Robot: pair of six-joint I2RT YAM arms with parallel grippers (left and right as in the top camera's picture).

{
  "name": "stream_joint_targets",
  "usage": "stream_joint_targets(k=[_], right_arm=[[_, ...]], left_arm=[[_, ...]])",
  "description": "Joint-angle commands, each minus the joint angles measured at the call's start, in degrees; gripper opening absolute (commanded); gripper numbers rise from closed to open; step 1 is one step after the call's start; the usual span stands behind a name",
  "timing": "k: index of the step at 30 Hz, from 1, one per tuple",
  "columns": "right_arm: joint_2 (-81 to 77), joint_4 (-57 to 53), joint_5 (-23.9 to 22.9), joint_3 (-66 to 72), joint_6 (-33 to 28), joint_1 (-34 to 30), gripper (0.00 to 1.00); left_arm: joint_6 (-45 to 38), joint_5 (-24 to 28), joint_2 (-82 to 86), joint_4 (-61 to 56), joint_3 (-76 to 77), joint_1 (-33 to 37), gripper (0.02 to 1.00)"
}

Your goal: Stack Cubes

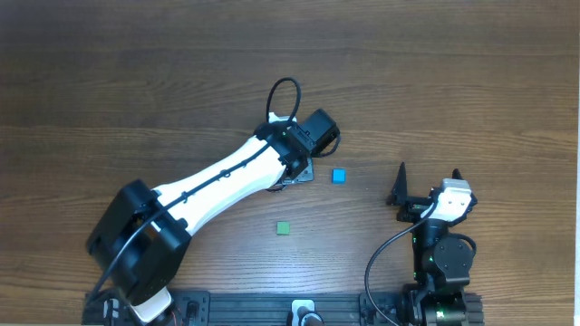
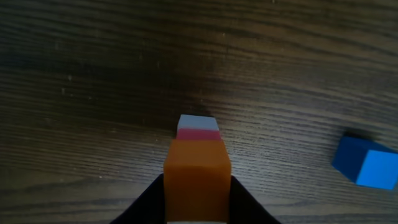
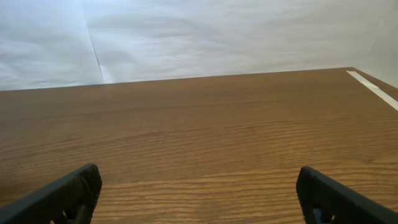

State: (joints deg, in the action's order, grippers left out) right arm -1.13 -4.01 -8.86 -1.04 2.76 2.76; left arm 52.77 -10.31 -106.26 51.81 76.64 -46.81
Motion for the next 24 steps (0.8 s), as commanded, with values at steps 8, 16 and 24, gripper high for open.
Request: stream_joint_targets(k=[8, 16, 24], right_arm=[[0.37, 0.13, 0.26, 0.5, -0.26, -0.37, 0.993], [0.37, 0.13, 0.26, 0.5, -0.26, -0.37, 0.993], [0.37, 0.13, 0.26, 0.5, -0.26, -0.37, 0.991]], left_arm=[[0.44, 0.85, -1.38, -0.02, -0.59, 0.33, 0.428], [0.46, -1.16, -0.35, -2.01, -0.57, 0.66, 0.895], [-1.88, -4.9, 7.02, -6.12, -0.57, 7.74, 0.998]])
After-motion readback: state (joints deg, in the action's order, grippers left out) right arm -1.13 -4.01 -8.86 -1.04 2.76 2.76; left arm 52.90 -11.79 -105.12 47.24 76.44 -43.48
